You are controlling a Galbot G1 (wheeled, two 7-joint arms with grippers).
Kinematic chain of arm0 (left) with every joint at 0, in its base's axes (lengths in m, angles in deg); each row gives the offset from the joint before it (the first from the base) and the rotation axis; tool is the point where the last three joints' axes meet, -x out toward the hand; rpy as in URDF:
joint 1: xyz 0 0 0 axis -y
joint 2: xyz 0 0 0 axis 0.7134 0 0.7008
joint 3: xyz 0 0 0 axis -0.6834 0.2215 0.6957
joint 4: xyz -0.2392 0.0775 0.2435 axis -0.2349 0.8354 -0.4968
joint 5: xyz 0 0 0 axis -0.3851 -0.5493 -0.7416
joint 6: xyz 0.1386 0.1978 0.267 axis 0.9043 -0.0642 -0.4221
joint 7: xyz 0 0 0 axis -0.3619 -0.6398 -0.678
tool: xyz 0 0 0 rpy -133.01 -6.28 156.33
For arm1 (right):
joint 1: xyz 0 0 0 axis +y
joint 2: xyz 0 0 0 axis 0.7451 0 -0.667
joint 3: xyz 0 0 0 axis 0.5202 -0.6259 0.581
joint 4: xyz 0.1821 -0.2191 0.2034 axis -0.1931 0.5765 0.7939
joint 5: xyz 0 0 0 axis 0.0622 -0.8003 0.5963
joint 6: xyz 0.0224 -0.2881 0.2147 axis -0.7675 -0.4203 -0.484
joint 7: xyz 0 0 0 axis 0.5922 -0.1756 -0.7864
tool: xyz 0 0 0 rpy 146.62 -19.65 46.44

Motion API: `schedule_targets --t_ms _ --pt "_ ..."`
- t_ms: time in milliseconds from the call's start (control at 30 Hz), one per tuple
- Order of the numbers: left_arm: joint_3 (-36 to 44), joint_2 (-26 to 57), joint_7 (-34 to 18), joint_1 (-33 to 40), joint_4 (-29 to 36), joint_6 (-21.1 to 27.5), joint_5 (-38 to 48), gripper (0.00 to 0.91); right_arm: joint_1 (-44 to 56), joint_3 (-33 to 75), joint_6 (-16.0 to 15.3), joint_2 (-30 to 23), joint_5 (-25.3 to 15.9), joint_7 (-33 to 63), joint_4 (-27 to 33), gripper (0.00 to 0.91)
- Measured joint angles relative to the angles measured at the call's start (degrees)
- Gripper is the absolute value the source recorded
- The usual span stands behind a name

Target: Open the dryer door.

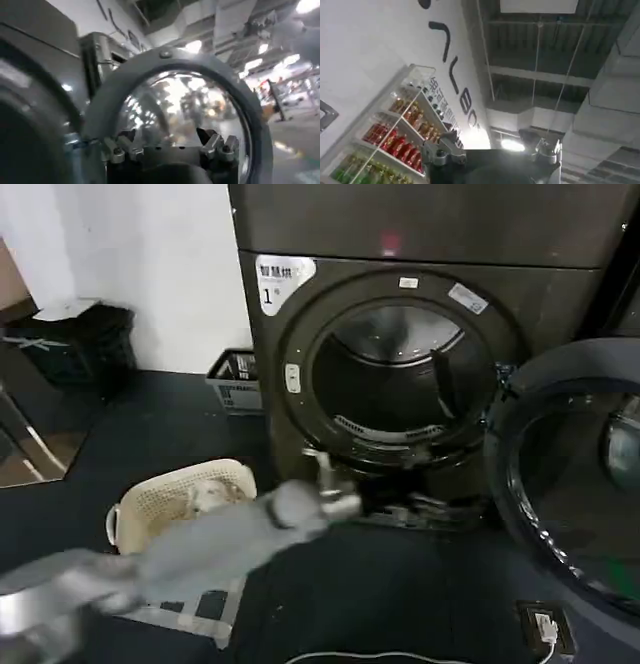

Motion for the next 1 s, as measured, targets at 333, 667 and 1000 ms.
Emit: schedule_targets --t_ms 333,667,1000 --pt "4.2 20.6 3.3 7.5 7.2 6.6 -1.9 0.907 -0.9 -0.4 0.2 0.9 -0.8 0.1 -0.4 0.907" --pt "11.1 34.7 9.0 18.1 9.2 14.5 -8.6 0.907 -1.0 -0.4 1.1 2.0 -1.4 0.1 0.5 0.907" --pt "22.9 41.8 12.9 30.5 5.8 15.6 -20.1 0.907 -1.4 -0.2 1.4 3.0 -1.5 0.1 1.6 0.907"
